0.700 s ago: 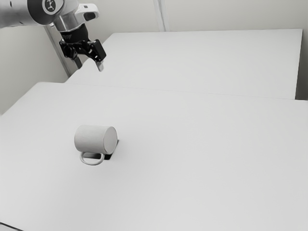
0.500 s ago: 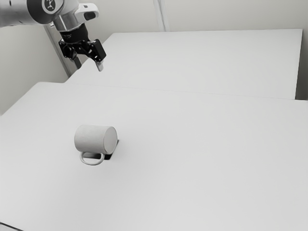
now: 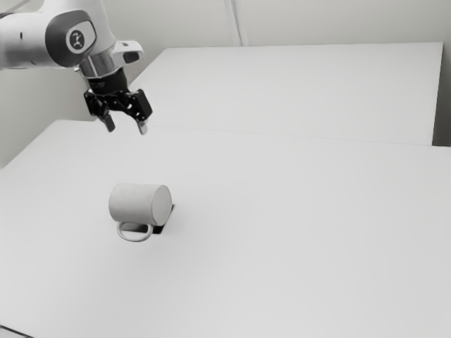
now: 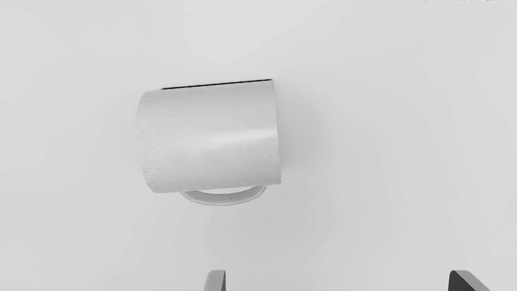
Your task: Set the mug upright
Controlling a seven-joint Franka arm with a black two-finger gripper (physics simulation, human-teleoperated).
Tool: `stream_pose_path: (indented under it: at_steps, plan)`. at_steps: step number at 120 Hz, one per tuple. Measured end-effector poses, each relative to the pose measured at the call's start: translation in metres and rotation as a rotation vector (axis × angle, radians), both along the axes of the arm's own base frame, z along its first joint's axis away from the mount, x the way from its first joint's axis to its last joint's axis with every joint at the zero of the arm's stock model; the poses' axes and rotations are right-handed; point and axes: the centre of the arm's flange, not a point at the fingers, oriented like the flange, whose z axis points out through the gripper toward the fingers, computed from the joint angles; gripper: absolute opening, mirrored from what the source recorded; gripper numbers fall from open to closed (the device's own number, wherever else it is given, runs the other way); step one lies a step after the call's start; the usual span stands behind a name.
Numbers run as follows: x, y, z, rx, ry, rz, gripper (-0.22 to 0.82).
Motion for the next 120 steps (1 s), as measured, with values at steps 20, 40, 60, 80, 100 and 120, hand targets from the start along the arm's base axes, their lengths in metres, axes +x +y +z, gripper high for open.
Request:
stream_pose_path:
  at_steps: [20,40,60,80,100,120]
  plan:
    - [0.0,0.035,-0.016,-0.054,0.003,0.085,0.6]
    - [0.002,0.075,-0.038,-0.128,0.009,0.119,0.6]
    - [0.009,0.121,-0.083,-0.223,0.012,0.076,0.6]
    - [0.005,0.172,-0.117,-0.306,-0.015,0.001,0.6]
    - [-0.001,0.218,-0.156,-0.399,-0.034,-0.069,0.6]
    - [-0.011,0.243,-0.185,-0.5,-0.047,-0.136,0.6]
